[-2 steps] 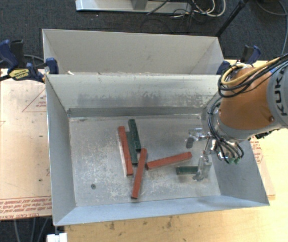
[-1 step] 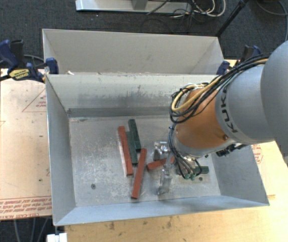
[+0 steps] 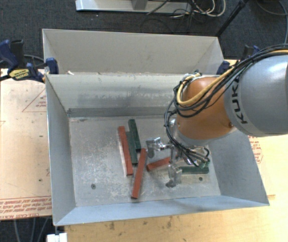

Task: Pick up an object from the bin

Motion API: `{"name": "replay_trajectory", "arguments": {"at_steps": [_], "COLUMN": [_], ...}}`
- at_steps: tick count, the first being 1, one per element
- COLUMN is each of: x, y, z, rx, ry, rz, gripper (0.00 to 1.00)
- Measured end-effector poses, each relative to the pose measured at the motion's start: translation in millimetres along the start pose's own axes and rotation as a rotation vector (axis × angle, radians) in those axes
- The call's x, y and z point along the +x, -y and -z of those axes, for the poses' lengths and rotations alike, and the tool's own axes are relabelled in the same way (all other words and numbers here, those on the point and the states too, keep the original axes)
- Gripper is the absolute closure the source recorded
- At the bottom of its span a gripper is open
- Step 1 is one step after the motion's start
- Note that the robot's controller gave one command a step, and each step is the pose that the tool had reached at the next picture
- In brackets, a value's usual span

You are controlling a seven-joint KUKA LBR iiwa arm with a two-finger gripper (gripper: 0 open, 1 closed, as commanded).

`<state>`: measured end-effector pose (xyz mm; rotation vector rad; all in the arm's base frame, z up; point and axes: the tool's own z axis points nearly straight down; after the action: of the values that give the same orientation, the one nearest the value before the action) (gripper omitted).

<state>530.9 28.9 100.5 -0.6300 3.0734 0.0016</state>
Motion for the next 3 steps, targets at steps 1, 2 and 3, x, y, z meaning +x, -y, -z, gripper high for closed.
{"name": "replay_trajectory", "arguments": {"at_steps": [1,2,3], "x": [-31.6,-35.6,-36.4], "y": [54.6,25.8,25.4], "z": [-0.3,-32.2,-32.0], "rx": [0.003,-0.003,-0.001], "ry": [0.002,-0.004,-0.002], "rz": [0.013,0.058,0.058], "gripper": [0.00,0.00,0.00]}}
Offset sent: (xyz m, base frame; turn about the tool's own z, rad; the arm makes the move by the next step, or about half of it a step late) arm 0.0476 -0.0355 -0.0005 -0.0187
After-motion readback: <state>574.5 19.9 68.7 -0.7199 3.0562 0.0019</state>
